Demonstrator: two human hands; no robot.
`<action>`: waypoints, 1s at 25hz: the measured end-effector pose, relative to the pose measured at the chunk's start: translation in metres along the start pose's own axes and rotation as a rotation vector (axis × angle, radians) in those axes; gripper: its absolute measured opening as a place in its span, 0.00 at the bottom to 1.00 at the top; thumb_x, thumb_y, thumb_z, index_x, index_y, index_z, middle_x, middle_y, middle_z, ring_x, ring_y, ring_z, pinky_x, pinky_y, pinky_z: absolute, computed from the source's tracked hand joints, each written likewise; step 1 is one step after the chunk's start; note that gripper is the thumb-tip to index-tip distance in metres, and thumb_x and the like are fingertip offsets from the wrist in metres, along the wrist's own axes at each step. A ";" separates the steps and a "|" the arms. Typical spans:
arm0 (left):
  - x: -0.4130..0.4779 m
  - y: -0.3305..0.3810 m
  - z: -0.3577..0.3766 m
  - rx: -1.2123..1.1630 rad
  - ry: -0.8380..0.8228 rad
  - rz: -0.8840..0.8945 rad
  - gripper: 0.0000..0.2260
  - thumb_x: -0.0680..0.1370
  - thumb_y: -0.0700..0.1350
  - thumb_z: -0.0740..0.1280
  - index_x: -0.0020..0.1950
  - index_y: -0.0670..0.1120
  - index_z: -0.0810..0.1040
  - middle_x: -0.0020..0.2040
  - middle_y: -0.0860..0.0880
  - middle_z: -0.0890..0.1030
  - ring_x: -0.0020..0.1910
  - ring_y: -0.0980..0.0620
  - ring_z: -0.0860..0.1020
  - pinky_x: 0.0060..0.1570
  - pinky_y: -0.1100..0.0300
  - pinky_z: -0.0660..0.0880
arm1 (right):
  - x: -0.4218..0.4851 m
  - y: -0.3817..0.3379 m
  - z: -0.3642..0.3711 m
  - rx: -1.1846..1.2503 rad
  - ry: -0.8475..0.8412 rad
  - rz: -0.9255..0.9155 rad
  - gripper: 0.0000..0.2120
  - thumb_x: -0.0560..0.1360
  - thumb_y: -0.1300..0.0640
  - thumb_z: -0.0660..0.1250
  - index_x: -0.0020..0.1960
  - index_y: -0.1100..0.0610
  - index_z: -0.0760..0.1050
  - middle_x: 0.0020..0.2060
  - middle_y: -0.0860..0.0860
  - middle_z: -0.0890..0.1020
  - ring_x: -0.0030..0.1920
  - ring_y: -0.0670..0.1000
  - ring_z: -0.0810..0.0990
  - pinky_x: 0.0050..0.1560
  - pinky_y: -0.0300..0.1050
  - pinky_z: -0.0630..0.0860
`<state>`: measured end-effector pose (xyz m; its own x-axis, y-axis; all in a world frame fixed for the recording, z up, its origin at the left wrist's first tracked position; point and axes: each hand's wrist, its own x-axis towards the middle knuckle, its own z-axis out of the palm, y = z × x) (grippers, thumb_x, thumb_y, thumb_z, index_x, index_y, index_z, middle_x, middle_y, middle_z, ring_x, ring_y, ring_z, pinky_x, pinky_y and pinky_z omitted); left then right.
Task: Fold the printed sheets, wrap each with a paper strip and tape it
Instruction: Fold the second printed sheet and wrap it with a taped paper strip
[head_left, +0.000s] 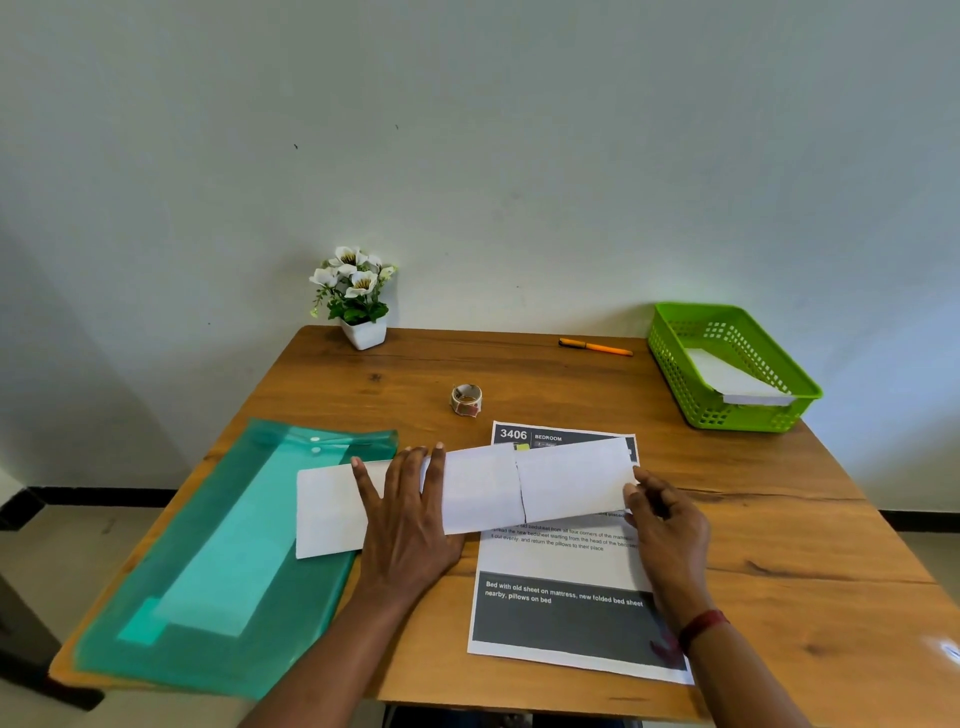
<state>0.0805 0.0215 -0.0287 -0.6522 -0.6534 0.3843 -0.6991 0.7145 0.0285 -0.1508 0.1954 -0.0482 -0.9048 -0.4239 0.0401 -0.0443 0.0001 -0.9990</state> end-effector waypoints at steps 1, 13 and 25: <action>0.000 0.000 0.000 -0.001 0.005 0.001 0.50 0.60 0.65 0.77 0.75 0.42 0.64 0.67 0.37 0.73 0.68 0.37 0.70 0.68 0.24 0.54 | -0.002 0.000 0.001 -0.014 -0.020 -0.016 0.11 0.77 0.59 0.70 0.59 0.51 0.81 0.51 0.49 0.85 0.51 0.51 0.83 0.56 0.57 0.80; 0.000 0.001 -0.002 -0.011 -0.002 -0.007 0.49 0.60 0.62 0.78 0.74 0.41 0.65 0.67 0.37 0.73 0.68 0.36 0.71 0.68 0.24 0.54 | -0.052 -0.025 0.048 0.046 -0.348 0.059 0.17 0.76 0.40 0.63 0.58 0.45 0.81 0.55 0.37 0.83 0.55 0.38 0.80 0.46 0.35 0.78; 0.002 0.000 0.002 -0.011 -0.003 -0.005 0.51 0.59 0.67 0.77 0.74 0.43 0.65 0.67 0.38 0.72 0.68 0.38 0.69 0.69 0.24 0.52 | -0.059 -0.037 0.074 -0.007 -0.453 0.005 0.12 0.81 0.45 0.60 0.49 0.40 0.83 0.49 0.41 0.82 0.50 0.37 0.79 0.46 0.27 0.72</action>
<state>0.0787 0.0204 -0.0295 -0.6498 -0.6576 0.3811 -0.6989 0.7141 0.0406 -0.0642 0.1535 -0.0153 -0.6285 -0.7775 0.0211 -0.0443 0.0087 -0.9990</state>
